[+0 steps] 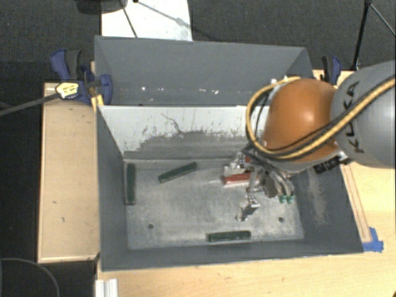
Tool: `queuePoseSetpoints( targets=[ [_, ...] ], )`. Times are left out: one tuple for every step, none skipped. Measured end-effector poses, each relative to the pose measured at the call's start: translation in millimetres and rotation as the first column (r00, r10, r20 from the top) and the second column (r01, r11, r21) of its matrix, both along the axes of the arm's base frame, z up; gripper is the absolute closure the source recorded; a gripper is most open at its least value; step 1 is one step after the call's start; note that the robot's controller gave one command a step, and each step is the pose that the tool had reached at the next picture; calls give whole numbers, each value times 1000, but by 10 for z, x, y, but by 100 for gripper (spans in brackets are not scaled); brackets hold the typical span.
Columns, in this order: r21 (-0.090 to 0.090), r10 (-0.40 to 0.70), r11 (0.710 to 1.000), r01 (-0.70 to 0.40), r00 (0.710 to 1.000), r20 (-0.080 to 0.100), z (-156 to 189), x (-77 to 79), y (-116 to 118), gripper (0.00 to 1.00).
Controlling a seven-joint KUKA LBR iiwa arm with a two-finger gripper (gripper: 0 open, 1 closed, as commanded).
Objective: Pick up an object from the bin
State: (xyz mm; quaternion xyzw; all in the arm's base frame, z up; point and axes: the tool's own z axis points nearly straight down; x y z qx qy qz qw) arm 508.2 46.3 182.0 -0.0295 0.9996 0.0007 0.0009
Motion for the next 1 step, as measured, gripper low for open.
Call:
queuePoseSetpoints(
  targets=[
    [-5, 107, 994, -107, 994, 7, -441, -49, -205, 0]
  ],
)
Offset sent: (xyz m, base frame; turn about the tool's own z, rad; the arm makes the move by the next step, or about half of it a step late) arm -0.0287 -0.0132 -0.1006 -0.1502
